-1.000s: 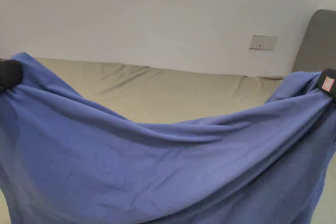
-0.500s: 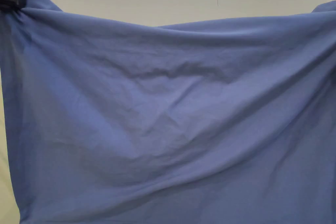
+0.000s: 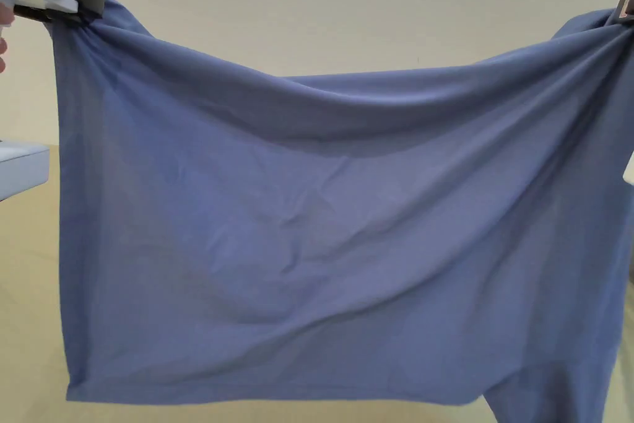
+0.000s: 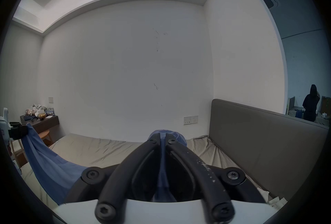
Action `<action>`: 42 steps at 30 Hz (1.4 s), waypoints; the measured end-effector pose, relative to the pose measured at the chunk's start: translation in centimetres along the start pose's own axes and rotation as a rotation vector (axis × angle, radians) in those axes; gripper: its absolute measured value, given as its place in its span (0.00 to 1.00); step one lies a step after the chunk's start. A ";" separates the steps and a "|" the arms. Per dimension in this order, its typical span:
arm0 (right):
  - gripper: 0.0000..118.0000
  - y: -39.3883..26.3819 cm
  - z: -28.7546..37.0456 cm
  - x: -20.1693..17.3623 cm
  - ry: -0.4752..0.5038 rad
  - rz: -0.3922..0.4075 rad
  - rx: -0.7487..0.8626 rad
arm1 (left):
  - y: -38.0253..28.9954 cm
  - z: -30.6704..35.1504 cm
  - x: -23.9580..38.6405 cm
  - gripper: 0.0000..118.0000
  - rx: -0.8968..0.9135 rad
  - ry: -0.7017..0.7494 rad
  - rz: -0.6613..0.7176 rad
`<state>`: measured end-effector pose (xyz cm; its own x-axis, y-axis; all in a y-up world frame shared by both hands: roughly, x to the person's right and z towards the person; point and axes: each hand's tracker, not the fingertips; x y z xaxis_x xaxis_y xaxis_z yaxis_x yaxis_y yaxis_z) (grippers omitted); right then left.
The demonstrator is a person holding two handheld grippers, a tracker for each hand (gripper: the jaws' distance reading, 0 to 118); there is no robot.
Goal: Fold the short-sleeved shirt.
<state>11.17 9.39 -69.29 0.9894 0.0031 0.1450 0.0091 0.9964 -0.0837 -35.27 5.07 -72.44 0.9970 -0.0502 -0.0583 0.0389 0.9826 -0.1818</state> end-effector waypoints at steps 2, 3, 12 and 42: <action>0.06 -0.2 -1.5 -0.5 -0.018 0.015 0.014 | -0.2 -1.6 0.5 0.05 0.005 0.014 -0.004; 0.06 -0.5 -2.2 -0.6 -0.020 0.017 0.022 | -0.4 -2.2 0.8 0.05 0.015 0.013 -0.005; 0.06 -8.9 -6.2 -1.7 0.039 -0.020 -0.084 | -7.7 -6.9 1.0 0.05 -0.053 0.004 0.057; 0.06 -41.8 20.8 4.1 0.091 -0.138 -0.648 | -40.7 17.5 -3.3 0.05 -0.527 -0.084 0.103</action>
<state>11.78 -30.51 -44.66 0.9810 -0.1561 0.1151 0.1932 0.7351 -0.6498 -38.97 -31.60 -47.66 0.9966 0.0776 -0.0268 -0.0765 0.7574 -0.6484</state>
